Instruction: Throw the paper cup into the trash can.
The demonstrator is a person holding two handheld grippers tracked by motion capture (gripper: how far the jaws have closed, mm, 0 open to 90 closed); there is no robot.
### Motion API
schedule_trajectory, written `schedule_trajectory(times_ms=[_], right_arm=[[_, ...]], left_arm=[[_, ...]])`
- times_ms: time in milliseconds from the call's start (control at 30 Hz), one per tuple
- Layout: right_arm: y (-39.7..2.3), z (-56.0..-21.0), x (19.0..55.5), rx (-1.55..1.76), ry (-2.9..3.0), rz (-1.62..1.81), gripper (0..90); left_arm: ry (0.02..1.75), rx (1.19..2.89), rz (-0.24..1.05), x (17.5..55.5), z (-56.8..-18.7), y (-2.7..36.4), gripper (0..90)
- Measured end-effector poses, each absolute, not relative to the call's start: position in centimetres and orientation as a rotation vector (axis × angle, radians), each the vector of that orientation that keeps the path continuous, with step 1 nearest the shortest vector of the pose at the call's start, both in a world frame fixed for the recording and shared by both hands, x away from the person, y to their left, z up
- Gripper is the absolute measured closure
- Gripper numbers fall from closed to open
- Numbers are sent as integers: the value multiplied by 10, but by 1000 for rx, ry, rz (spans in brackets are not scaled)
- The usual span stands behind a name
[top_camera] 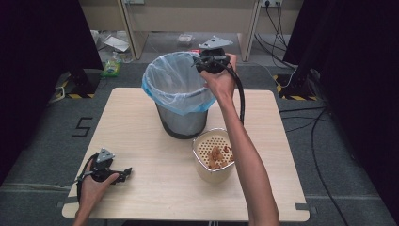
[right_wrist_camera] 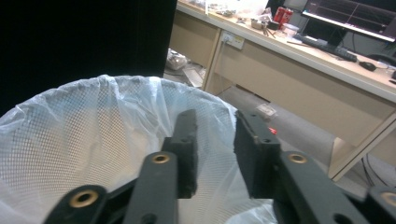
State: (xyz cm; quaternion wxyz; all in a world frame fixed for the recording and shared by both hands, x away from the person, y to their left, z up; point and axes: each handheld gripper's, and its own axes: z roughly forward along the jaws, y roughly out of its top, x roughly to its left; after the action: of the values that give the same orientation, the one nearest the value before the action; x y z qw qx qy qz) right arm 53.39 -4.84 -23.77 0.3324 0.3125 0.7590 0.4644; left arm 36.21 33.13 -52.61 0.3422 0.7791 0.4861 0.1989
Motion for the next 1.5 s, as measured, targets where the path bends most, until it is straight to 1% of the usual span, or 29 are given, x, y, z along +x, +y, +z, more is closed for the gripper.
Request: schedule_trajectory(times_ms=[100, 200, 300, 333, 367, 433, 467, 500, 600, 767, 867, 933, 1033, 1067, 1133, 1200, 1233, 1300, 1333, 1367, 1467, 1500], right_arm=[[-52, -233, 533, 824, 1972, 1223, 619], [-61, -230, 530, 829, 1965, 1222, 593], [-80, -229, 523, 857, 1956, 1213, 540], [-95, -231, 518, 877, 1958, 1207, 509], [-95, -231, 518, 877, 1958, 1207, 509], [-110, -235, 512, 895, 1950, 1190, 483], [-126, -240, 506, 920, 1946, 1191, 468], [-126, -240, 506, 920, 1946, 1191, 468], [-150, -248, 498, 948, 1928, 1200, 446], [-189, -268, 480, 993, 1912, 1145, 406], [-199, -276, 473, 1008, 1911, 1137, 399], [-211, -290, 462, 1015, 1916, 1109, 392], [-218, -300, 455, 1024, 1917, 1103, 388], [-224, -312, 446, 1035, 1924, 1089, 378], [-226, -316, 443, 1039, 1927, 1084, 376], [-235, -332, 433, 1060, 1937, 1073, 366], [-235, -332, 433, 1060, 1937, 1073, 366], [-239, -342, 427, 1077, 1940, 1073, 365], [-243, -353, 422, 1089, 1946, 1055, 359], [-243, -353, 422, 1089, 1946, 1055, 359], [-247, -370, 415, 1118, 1955, 1059, 358], [-248, -381, 412, 1139, 1956, 1064, 357]], left_arm=[[1264, 2026, 517, 362, -526, 331, 0], [1264, 2026, 517, 362, -526, 331, 0], [1264, 2026, 517, 362, -526, 331, 0], [1264, 2026, 517, 362, -526, 331, 0], [1264, 2026, 517, 362, -526, 331, 0], [1264, 2026, 517, 362, -526, 331, 0], [1264, 2026, 518, 362, -526, 331, 0], [1264, 2026, 518, 362, -526, 331, 0], [1264, 2026, 517, 362, -526, 331, 0], [1264, 2026, 517, 362, -526, 331, 0], [1264, 2026, 517, 362, -526, 331, 0], [1264, 2026, 517, 362, -526, 331, 0], [1264, 2025, 517, 362, -526, 331, 0], [1265, 2026, 516, 362, -526, 331, 0], [1265, 2026, 516, 362, -526, 331, 0], [1265, 2025, 516, 362, -526, 331, 0], [1264, 2026, 516, 362, -526, 331, 0], [1264, 2026, 516, 362, -526, 331, 0], [1265, 2025, 516, 362, -526, 331, 0], [1264, 2026, 516, 362, -526, 331, 0], [1264, 2025, 516, 362, -526, 331, 0], [1264, 2025, 516, 362, -526, 331, 0]])
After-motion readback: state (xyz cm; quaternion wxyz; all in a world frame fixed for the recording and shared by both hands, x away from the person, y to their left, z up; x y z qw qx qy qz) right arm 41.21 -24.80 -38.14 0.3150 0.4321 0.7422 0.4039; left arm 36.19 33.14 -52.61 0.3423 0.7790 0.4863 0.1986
